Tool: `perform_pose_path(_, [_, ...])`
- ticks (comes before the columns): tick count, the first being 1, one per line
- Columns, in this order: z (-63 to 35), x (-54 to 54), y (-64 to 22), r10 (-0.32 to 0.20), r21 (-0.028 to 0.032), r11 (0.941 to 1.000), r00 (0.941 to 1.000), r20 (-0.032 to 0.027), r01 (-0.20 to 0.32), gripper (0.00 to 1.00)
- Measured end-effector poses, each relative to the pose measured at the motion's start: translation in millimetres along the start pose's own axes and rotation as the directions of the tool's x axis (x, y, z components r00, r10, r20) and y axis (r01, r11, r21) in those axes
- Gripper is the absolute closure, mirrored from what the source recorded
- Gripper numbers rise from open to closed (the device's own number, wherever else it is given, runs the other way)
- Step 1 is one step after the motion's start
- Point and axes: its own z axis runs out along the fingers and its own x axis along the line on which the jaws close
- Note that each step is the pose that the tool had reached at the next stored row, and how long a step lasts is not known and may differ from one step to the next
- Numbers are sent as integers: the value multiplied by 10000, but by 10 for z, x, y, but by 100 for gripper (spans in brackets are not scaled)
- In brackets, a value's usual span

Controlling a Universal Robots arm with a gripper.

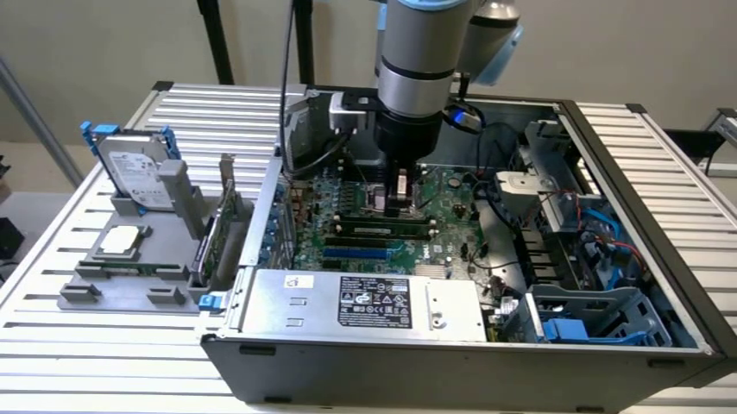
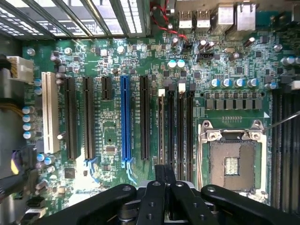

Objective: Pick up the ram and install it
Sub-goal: 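Press down the ram until it locks into place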

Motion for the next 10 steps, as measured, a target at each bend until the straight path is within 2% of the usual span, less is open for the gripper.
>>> perform_pose_path(2, [-84,1,1,-1,-4,10000,10000,0,1,89])
perform_pose_path(10, [-89,1,2,-1,-6,10000,10000,1,1,89])
